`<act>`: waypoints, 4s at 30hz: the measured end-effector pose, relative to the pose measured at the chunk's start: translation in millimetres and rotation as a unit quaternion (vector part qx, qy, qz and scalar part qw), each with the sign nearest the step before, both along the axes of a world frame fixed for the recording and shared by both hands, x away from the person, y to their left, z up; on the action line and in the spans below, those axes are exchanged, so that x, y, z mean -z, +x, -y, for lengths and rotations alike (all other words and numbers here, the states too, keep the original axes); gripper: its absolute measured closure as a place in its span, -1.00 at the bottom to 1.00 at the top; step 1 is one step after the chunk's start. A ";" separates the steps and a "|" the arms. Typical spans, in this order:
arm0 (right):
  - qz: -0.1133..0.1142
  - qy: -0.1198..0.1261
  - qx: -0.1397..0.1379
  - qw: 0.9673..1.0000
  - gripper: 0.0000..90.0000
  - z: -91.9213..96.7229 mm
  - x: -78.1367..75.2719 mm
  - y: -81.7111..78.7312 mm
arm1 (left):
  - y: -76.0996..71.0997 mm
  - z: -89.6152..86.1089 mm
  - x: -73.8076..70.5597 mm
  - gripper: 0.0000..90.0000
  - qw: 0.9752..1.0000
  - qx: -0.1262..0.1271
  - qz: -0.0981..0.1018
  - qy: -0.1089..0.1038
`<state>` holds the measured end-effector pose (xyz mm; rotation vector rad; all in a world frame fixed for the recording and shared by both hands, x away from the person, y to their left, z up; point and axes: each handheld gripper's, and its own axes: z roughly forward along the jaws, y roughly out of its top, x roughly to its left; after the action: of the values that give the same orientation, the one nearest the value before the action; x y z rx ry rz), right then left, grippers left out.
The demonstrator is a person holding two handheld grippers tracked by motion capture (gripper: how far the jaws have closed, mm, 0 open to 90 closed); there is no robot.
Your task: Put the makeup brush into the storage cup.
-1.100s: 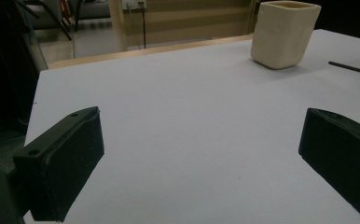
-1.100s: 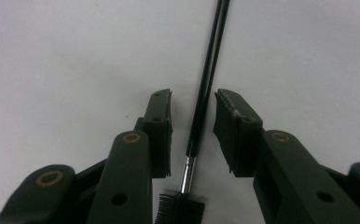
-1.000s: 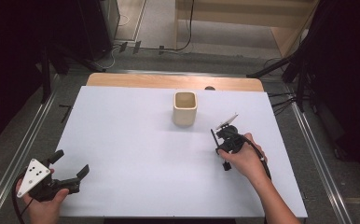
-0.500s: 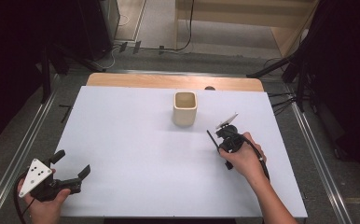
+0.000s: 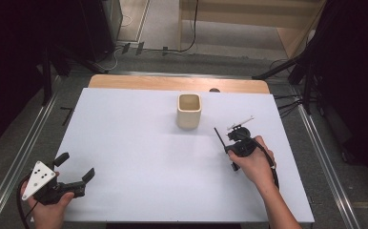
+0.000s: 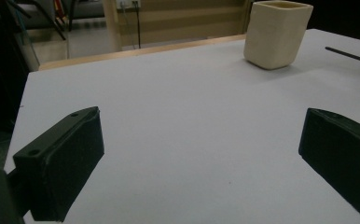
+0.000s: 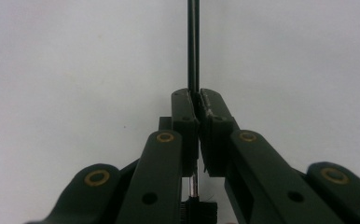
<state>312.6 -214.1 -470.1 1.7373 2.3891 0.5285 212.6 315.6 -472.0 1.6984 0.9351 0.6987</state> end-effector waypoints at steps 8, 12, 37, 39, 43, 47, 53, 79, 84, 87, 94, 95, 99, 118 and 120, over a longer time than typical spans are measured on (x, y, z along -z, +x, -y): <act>0.071 0.036 0.013 0.997 0.94 8.6 -19.5 -9.7 | 5.1 18.8 -7.1 -0.99 1.000 0.021 0.004 -0.005; 0.089 0.048 0.016 0.995 0.94 9.8 -24.2 -11.7 | 9.0 28.4 -10.7 -0.99 0.999 0.031 0.007 -0.001; 0.225 0.095 0.007 0.970 0.93 14.1 -51.4 -37.9 | 55.8 117.4 -44.5 -0.99 0.993 0.115 0.010 -0.006; 0.230 0.093 0.005 0.969 0.93 13.1 -52.1 -39.1 | 59.0 122.4 -46.9 -0.99 0.993 0.120 0.011 -0.008; 0.239 0.098 -0.003 0.966 0.93 11.2 -53.6 -41.2 | 62.1 129.1 -46.1 -0.99 0.991 0.132 0.014 -0.013; 0.255 0.102 -0.021 0.961 0.93 6.6 -54.7 -44.0 | 64.9 134.1 -43.1 -0.99 0.989 0.148 0.009 -0.005; 0.273 0.105 -0.046 0.955 0.93 -1.3 -58.5 -50.1 | 66.5 136.7 -40.2 -0.99 0.987 0.163 -0.007 -0.008; 0.262 0.086 -0.200 0.940 0.93 -49.8 -55.1 -60.5 | 66.5 144.5 -38.7 -0.83 0.972 0.230 -0.041 -0.014; 0.262 0.083 -0.226 0.935 0.93 -57.1 -54.8 -63.5 | 66.5 146.0 -37.7 -0.70 0.968 0.245 -0.045 -0.014; 0.259 0.080 -0.237 0.933 0.93 -62.8 -53.7 -65.2 | 66.4 147.3 -37.5 -0.69 0.966 0.252 -0.050 -0.015; 0.262 0.070 -0.274 0.923 0.93 -75.4 -52.0 -70.1 | 66.4 150.1 -36.3 -0.61 0.959 0.277 -0.059 -0.010; 0.262 0.069 -0.279 0.921 0.93 -77.2 -51.9 -71.0 | 66.1 150.8 -36.2 -0.60 0.958 0.280 -0.061 -0.010; 0.265 0.069 -0.301 0.914 0.93 -84.3 -51.6 -74.8 | 65.9 152.7 -35.5 -0.54 0.953 0.294 -0.067 -0.006; 0.252 0.035 -0.379 0.890 0.93 -109.4 -41.3 -84.1 | 66.2 161.5 -34.6 -0.03 0.921 0.374 -0.109 -0.013; 0.253 0.033 -0.385 0.887 0.93 -110.8 -41.0 -85.1 | 67.0 162.1 -34.0 0.03 0.917 0.382 -0.117 -0.013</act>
<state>227.5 -103.3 -429.2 0.4651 2.5565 1.0045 279.6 153.5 -438.0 1.9522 0.3570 -0.0425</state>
